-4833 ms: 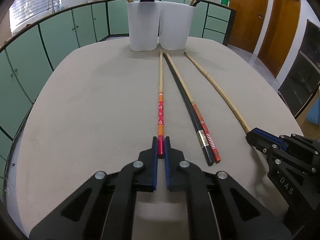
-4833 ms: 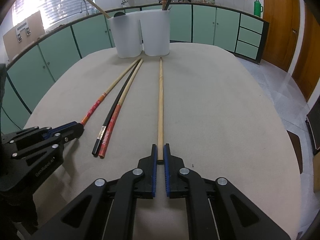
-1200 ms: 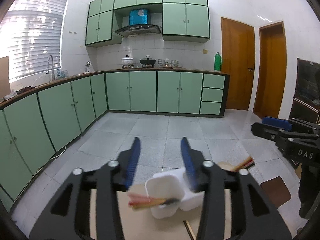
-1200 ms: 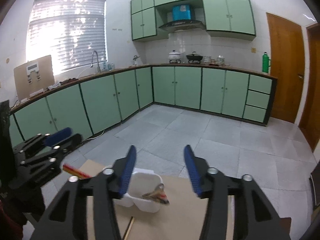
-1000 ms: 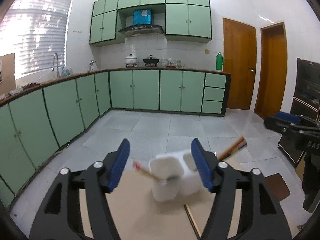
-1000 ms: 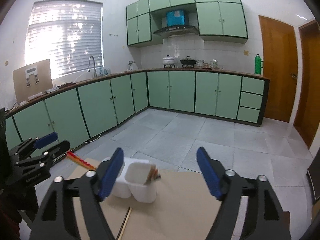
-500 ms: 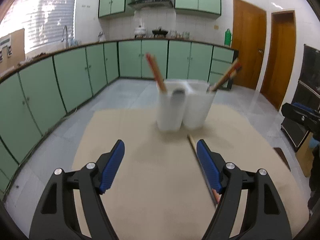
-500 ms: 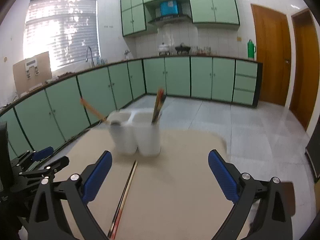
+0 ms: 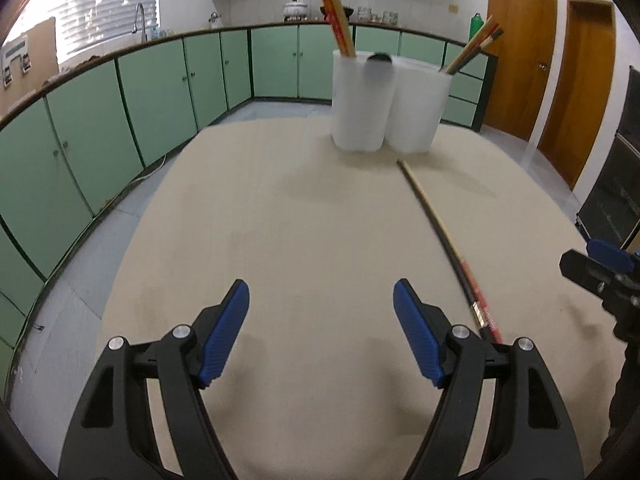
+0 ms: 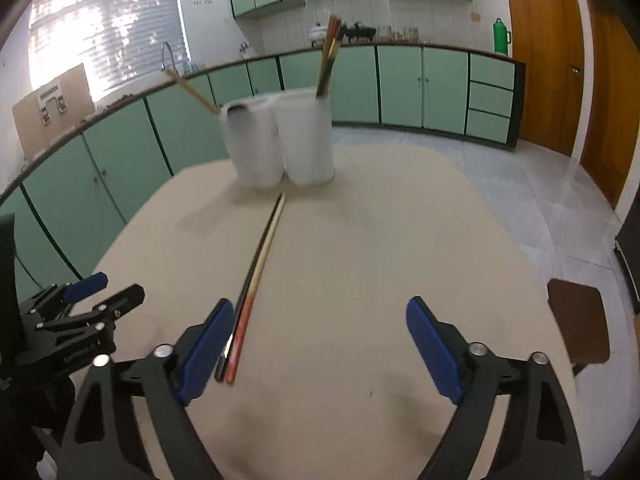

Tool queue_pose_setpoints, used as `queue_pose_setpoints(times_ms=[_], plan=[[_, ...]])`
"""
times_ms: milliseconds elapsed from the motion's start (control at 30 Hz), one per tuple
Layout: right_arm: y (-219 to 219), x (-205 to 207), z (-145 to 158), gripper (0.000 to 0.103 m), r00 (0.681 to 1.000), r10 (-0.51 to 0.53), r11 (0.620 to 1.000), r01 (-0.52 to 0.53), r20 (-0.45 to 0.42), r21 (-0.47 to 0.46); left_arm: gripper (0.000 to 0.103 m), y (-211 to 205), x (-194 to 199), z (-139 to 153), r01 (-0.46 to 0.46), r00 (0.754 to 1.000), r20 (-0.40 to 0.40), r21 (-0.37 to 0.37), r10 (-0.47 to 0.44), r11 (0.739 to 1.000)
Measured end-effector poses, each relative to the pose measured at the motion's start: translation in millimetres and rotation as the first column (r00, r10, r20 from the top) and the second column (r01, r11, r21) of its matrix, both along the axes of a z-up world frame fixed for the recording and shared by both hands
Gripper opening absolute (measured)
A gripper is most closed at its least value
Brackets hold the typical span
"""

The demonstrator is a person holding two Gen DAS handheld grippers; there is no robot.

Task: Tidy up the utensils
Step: 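Withdraw both grippers toward the last black and red chopsticks, then grasp the red-patterned chopstick with the right gripper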

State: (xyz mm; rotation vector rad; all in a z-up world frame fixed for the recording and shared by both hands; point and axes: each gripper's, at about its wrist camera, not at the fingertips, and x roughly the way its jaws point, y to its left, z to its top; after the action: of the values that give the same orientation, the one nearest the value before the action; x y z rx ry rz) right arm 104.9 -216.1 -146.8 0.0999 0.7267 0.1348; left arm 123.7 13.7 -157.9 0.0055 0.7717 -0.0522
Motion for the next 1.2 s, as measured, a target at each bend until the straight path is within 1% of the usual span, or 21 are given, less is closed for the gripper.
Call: queue_pose_setpoints(times_ms=[67,133,300,333,467,600,967,1167,1200], plan=[[7,-1,-9,0.073,0.999,0.021,1.0,-0.021,-0.037,0.011,0.073,-1,-1,-5,-0.004,1.0,-0.014,0.006,0.004,1.0],[14,-4,-15,0.063,0.998,0.039,0.999,-0.038,-0.054,0.003,0.073,0,-2,-9,-0.008,1.0,-0.03,0.011,0.008,1.0],[29,-9,-23,0.048,0.992,0.092,0.996,-0.092,-0.082,0.006,0.073,-1,-1,-12,-0.015,0.999,-0.048,0.009,0.016,1.0],[32,-10,-24,0.046,0.991,0.1,0.995,-0.1,-0.086,0.005,0.073,-2,0,-13,-0.016,0.999,-0.052,0.009,0.016,1.0],[41,-11,-26,0.042,0.987,0.122,0.992,-0.123,-0.102,-0.003,0.073,-1,2,-15,-0.021,0.998,-0.064,0.004,0.021,1.0],[45,-9,-31,0.038,0.985,0.121,0.992,-0.124,-0.122,-0.015,0.073,0,4,-16,-0.026,0.997,-0.073,-0.005,0.026,1.0],[60,-4,-32,0.038,0.983,0.131,0.987,-0.141,-0.125,-0.072,0.073,1,7,-19,-0.033,0.995,-0.094,-0.014,0.032,0.999],[63,-2,-32,0.028,0.982,0.137,0.986,-0.148,-0.127,-0.081,0.073,0,8,-19,-0.034,0.995,-0.097,-0.012,0.033,0.999],[63,-1,-32,0.024,0.982,0.142,0.985,-0.152,-0.128,-0.076,0.073,0,8,-19,-0.034,0.995,-0.096,-0.011,0.033,0.999]])
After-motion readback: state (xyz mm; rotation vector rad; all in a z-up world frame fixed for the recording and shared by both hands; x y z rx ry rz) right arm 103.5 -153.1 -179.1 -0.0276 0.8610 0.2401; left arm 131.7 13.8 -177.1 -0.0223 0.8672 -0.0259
